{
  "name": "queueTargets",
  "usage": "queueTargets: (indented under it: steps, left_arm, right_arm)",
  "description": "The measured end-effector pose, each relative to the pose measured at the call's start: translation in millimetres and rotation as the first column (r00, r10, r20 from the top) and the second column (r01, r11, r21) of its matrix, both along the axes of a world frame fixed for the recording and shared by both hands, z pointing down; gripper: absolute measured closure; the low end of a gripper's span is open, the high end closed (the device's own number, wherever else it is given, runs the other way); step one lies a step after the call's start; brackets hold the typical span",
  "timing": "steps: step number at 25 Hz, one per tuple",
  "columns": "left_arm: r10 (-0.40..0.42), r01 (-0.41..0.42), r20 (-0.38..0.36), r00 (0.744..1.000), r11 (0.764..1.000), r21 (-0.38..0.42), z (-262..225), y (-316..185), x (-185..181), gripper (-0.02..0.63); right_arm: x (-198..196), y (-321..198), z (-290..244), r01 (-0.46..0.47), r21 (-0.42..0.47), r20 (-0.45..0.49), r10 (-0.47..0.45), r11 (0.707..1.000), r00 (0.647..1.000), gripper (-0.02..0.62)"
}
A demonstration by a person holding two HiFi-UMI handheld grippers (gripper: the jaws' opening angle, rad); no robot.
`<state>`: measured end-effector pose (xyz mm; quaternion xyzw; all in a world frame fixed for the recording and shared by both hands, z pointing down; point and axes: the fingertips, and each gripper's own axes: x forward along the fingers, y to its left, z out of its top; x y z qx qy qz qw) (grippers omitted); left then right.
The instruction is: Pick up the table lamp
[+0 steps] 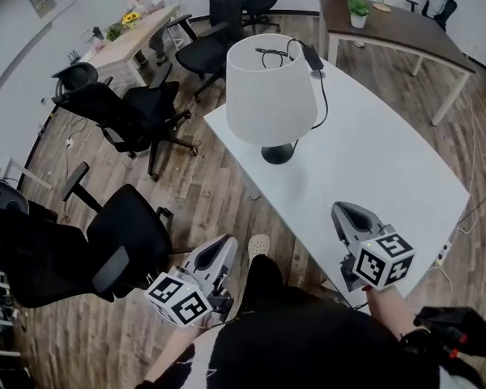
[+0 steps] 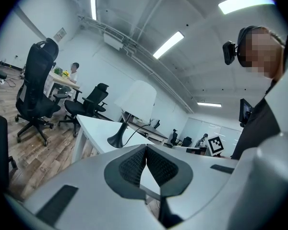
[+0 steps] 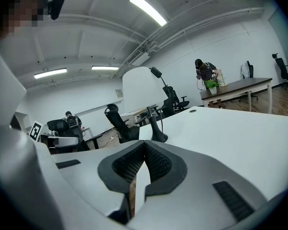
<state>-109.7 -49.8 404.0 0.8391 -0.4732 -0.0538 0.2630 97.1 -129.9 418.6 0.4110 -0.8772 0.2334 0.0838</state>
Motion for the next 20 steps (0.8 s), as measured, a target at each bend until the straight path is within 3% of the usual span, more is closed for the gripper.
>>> queueTargets:
  steps: [5,10,20]
  left_arm:
    - [0.059,-0.059,-0.018,0.998,0.998,-0.019,10.9,-24.6,7.1,0.592]
    - [0.097,-0.095,-0.042,0.994,0.994,0.045,9.2,-53.0,18.9,0.592]
    - [0.158,-0.157,-0.004,0.988,0.986,0.056,15.5,-113.0,28.8,0.591]
  right_arm:
    - [4.3,-12.5,11.4,-0.03,-0.018,-0.028,0.029,0.999,0.999,0.579]
    - [6.2,-29.2,24.9,-0.056,-0.046,-0.044,0.054,0.997,0.998,0.58]
    - [-20.8,-38.8,36.1,-0.058,-0.069,-0.041,0.055,0.996,0.998,0.58]
